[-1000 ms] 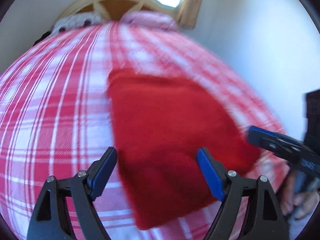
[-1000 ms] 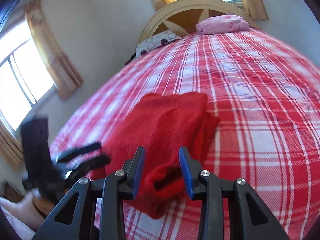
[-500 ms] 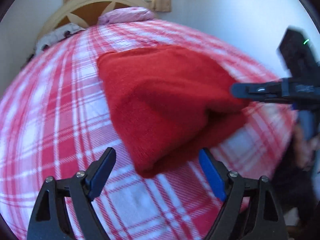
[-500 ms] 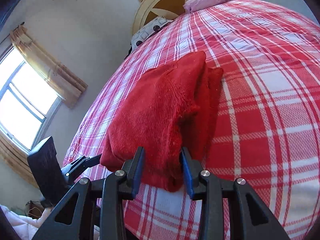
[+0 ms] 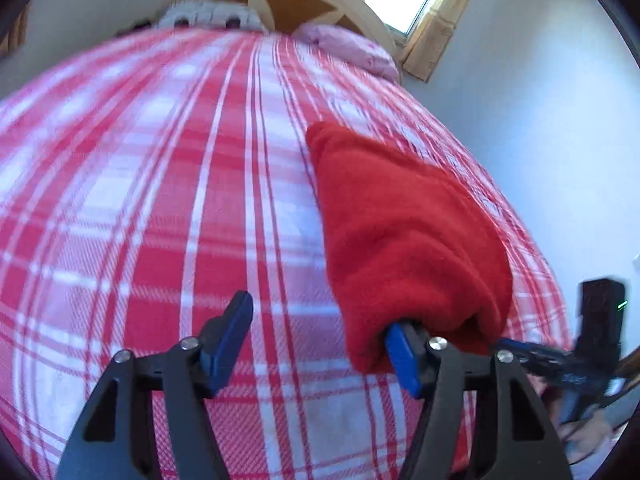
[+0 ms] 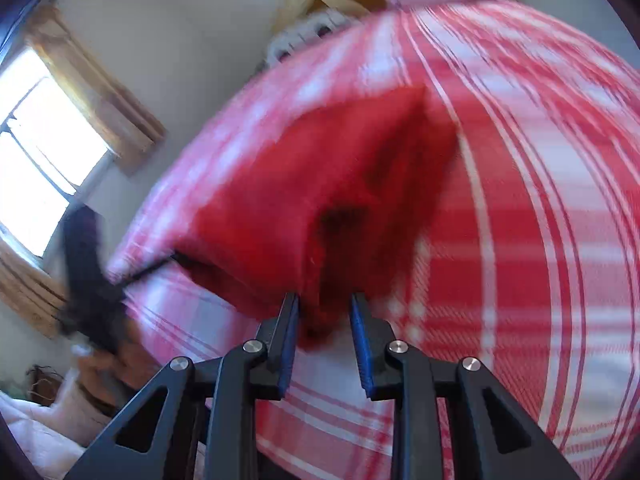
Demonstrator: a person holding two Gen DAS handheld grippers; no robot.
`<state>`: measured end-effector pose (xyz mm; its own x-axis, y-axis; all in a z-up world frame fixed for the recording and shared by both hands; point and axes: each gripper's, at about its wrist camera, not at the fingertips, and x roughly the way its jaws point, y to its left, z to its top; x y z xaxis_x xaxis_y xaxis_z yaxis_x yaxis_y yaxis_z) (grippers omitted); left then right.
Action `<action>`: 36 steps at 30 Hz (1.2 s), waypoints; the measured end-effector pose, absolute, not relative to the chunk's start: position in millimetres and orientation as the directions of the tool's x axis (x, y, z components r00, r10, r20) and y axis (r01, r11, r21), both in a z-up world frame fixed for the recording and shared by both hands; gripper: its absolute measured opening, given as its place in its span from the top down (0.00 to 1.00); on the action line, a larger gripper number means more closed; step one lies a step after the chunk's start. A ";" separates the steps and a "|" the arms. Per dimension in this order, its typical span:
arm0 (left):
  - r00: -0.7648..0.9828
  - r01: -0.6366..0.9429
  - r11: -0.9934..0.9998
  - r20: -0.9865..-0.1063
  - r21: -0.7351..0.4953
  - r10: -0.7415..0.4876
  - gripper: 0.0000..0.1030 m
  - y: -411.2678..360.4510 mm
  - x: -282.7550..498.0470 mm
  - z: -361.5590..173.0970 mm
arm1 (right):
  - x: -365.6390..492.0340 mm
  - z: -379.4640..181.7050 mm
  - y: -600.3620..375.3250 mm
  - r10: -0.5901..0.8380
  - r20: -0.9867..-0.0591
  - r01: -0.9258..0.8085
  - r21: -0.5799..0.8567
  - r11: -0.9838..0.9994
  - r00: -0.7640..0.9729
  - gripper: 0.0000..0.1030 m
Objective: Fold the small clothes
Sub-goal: 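Open both tools and press the folded sweater flat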
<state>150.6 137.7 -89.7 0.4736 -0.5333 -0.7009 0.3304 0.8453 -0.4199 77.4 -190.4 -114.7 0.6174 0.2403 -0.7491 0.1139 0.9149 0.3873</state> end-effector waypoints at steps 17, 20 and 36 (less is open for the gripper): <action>0.581 0.409 0.825 -0.586 -0.389 -0.564 0.35 152.5 130.4 -50.5 | 101.3 -50.5 -149.4 0.266 -0.566 -0.059 0.356 0.933 0.780 0.76; 0.576 0.352 0.837 -0.608 -0.420 -0.547 0.35 162.9 144.1 -52.0 | 124.0 -95.5 -130.0 0.314 -0.686 -0.062 0.365 0.929 0.656 0.76; 0.491 0.408 0.873 -0.743 -0.266 -0.455 0.17 106.3 139.7 -92.2 | 81.3 -48.5 -136.0 0.224 -0.566 -0.040 0.319 0.947 0.793 0.69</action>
